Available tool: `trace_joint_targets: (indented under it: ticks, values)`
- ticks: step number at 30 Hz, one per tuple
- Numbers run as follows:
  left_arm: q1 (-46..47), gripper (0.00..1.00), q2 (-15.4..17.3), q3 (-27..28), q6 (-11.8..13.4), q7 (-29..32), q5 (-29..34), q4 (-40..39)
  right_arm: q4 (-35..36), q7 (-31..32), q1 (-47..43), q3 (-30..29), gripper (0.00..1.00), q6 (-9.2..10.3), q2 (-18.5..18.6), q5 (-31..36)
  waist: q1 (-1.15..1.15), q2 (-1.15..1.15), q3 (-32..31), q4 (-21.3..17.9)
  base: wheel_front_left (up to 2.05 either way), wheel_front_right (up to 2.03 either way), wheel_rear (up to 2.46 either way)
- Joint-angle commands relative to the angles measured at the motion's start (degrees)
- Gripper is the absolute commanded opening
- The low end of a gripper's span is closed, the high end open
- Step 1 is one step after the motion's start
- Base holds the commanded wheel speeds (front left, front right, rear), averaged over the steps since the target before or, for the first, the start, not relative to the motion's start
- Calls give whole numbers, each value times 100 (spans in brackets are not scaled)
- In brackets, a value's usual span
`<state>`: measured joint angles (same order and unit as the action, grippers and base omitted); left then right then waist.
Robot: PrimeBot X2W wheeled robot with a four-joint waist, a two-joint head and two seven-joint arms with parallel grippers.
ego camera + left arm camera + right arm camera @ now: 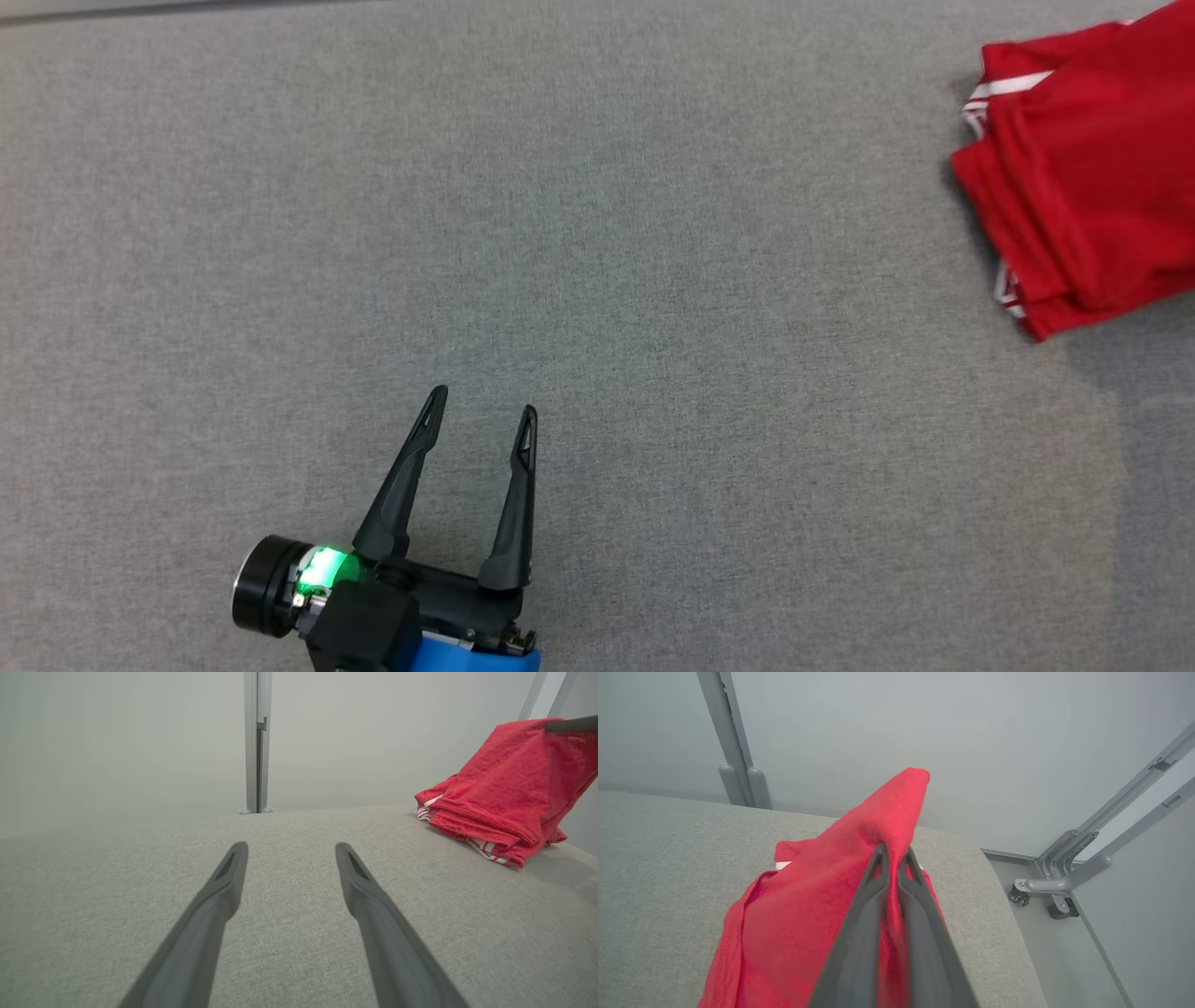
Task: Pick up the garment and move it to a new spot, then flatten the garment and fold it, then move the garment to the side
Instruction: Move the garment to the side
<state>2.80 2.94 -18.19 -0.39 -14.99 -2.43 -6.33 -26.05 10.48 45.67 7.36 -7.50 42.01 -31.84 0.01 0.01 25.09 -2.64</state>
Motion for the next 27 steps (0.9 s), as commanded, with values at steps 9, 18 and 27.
trace_joint_targets:
  ticks: [9, 18, 27]
  values:
    - [337, 100, -5, -88, -26, -26, 0, 23, -277, 212, 294, -699, 35, 2, -96, 1416, -1, -1, 306, 168, 0, 0, 0]
    - [324, 100, -4, -117, 28, -26, -79, 89, -232, -71, 76, -1488, 100, 1, -660, 3245, -1, -1, 128, 296, 0, 0, 0]
    - [-78, 100, -4, 34, 268, -25, -298, 293, -178, -727, -1074, -1069, 100, 2, -1883, 2719, -1, -1, -834, 394, 0, 0, 0]
